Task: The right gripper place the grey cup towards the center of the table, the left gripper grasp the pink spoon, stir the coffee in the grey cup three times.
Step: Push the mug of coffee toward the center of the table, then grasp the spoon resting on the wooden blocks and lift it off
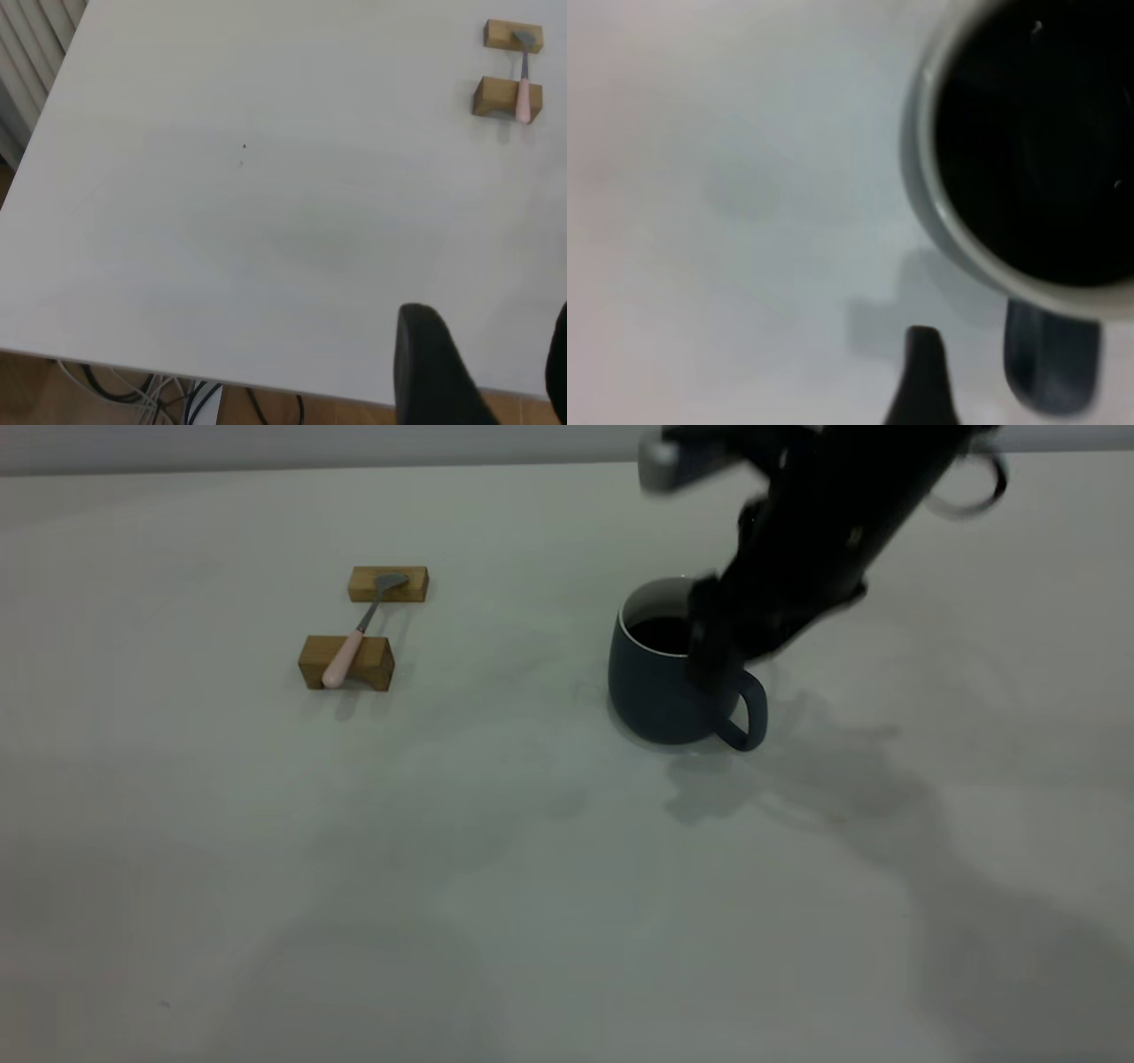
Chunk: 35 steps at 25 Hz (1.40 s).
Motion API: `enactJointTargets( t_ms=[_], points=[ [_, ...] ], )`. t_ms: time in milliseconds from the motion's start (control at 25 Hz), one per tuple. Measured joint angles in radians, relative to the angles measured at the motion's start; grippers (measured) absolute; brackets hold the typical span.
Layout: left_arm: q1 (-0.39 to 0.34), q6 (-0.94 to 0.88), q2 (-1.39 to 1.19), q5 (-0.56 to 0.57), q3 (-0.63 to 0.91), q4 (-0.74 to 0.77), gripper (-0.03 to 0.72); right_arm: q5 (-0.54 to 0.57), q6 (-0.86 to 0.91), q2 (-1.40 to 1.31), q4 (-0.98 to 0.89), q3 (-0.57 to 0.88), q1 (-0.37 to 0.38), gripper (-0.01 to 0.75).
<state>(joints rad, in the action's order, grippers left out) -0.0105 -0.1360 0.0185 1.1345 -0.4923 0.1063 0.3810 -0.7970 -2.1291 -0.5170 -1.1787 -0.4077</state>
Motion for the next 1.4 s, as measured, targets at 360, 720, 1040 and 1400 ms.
enactJointTargets(
  t_ms=[360,720,1040,1400],
  points=[
    [0.0,0.0,0.0,0.0,0.0,0.0,0.394,0.394,0.263,0.47,0.232,0.0,0.044,0.681],
    [0.0,0.001,0.0,0.0,0.0,0.0,0.394,0.834,0.632,0.837,0.461,0.005,0.045,0.664],
    [0.0,0.001,0.0,0.0,0.0,0.0,0.394,0.849,0.652,1.176,0.468,0.189,0.045,0.663],
    [0.0,0.001,0.0,0.0,0.0,0.0,0.394,0.785,0.658,1.737,0.436,0.566,0.182,0.646]
  ],
)
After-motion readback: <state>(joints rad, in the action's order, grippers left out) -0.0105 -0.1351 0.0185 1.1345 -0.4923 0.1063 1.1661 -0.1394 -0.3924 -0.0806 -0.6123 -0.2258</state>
